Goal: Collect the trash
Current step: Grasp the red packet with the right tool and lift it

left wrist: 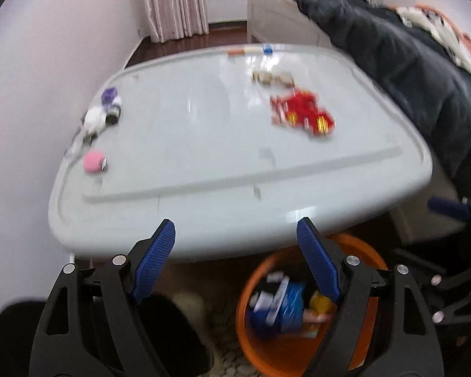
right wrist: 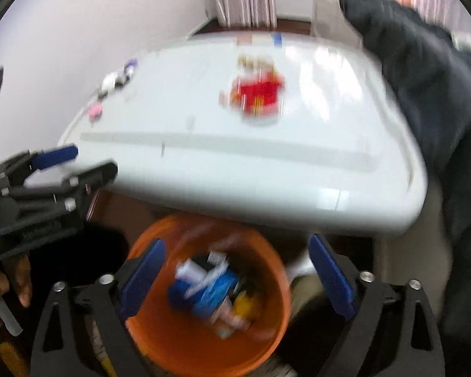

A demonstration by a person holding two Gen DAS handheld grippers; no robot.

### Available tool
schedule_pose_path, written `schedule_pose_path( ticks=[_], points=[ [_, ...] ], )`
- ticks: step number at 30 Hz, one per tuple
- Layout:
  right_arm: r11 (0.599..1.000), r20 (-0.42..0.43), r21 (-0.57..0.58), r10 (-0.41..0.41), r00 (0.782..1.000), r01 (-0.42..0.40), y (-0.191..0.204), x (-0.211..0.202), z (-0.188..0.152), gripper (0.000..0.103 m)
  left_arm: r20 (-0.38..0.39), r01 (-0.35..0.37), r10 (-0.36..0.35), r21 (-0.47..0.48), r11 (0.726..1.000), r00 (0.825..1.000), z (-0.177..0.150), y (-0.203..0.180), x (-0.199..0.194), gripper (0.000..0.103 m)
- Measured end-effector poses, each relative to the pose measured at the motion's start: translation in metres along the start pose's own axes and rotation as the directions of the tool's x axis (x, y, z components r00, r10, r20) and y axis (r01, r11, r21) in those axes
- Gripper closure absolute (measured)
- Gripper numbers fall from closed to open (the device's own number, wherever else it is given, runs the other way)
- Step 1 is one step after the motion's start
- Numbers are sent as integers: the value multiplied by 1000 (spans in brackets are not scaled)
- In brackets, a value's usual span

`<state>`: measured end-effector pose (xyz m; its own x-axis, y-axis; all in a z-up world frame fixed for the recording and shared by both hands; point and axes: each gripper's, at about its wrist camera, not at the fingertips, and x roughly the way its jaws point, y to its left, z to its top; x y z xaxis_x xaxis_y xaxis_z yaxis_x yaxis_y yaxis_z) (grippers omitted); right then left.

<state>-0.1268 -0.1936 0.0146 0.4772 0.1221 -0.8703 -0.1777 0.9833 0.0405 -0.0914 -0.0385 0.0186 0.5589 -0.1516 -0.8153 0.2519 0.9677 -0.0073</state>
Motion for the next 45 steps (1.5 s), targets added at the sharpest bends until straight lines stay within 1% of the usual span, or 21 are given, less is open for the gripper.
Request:
schedule_pose_path(
  ticks=[2,5,7,8,9,11,13,16,20,22,24,25,26,27,28,31,33,36,38,40,45],
  points=[
    [999,65,-40,-32,997,35,-3,-1,40,6,38,1,-1,-19,1000,999,19,3,3,19],
    [995,79,-76,-54,995,60,-6,17,82,6,107,-15,19,-37,999,994,47,8,11,19],
    [996,43,-79,-24,999,28,-10,43,108,5,117,-118,124,-53,992,985,55,12,19,19],
    [997,27,-79,-16,1000,18,-9,53,114,6,115,-140,145,-58,989,983,55,16,24,19],
    [996,15,-84,-41,999,42,-9,66,123,6,121,-113,121,-72,991,985,53,22,27,19],
    [988,50,-109,-102,994,107,-12,76,135,6,116,-46,66,-166,985,991,50,41,30,19],
    [990,83,-83,-111,990,118,-17,79,143,6,98,-1,23,-219,976,995,50,54,32,19],
    [996,55,-35,-84,995,86,-24,93,148,6,105,-48,70,-202,978,992,49,61,31,19],
    [989,22,-79,-124,992,125,-13,122,149,8,103,-46,72,-235,971,992,47,74,29,19],
    [985,-15,-98,-146,989,144,-10,136,148,21,96,-45,71,-251,967,993,46,79,30,19],
    [988,-38,-92,-130,991,126,-11,144,148,27,90,-41,66,-257,966,994,47,81,31,19],
    [990,-32,-84,-113,993,110,-12,145,148,58,86,-38,62,-256,966,994,46,82,33,19],
    [993,-51,-80,-92,995,87,-13,146,150,74,83,-35,58,-254,967,995,46,81,34,18],
    [994,-58,-71,-88,994,84,-14,144,152,84,80,-34,55,-250,968,995,46,80,34,18],
    [995,-58,-65,-83,995,79,-15,140,153,87,77,-33,54,-242,970,996,45,78,34,18],
    [999,-19,-23,-35,999,34,-21,121,155,87,74,-41,58,-223,974,996,44,75,36,18],
    [1000,47,22,12,999,-13,-27,98,158,87,71,-41,58,-224,974,996,43,76,37,18],
    [995,132,63,74,988,-83,-36,68,165,87,63,-42,59,-249,968,996,42,84,39,18],
    [989,183,73,115,976,-130,-38,50,169,87,57,-39,58,-283,958,997,45,96,38,18],
    [989,217,59,122,968,-137,-34,39,174,87,56,-56,78,-321,945,995,52,114,34,18],
    [987,252,29,145,957,-158,-28,24,180,87,62,-116,156,-420,900,986,77,175,22,18]
  ],
)
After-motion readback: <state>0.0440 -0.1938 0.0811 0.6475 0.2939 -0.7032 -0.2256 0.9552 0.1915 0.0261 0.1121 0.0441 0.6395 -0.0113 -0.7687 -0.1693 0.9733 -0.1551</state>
